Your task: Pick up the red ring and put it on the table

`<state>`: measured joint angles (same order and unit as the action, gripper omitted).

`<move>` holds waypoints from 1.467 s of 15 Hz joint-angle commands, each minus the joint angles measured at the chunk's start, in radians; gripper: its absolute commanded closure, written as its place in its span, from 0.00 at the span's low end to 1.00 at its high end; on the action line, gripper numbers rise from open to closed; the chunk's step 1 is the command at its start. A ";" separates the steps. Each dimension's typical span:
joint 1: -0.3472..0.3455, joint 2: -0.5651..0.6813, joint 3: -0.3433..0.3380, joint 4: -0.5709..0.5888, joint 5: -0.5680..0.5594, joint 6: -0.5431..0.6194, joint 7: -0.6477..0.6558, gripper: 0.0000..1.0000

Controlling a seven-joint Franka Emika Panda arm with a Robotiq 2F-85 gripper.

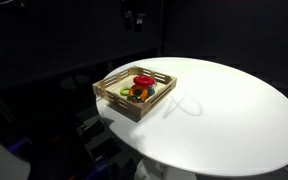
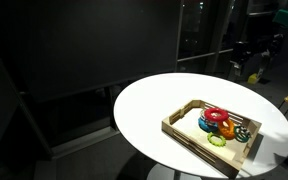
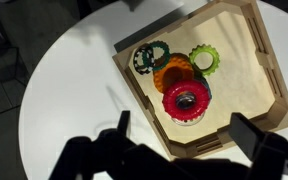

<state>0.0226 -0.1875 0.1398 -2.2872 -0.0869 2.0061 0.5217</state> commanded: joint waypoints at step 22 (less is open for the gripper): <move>0.010 0.234 -0.051 0.125 0.054 -0.012 -0.095 0.00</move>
<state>0.0243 -0.0155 0.1107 -2.2241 -0.0711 2.0020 0.4991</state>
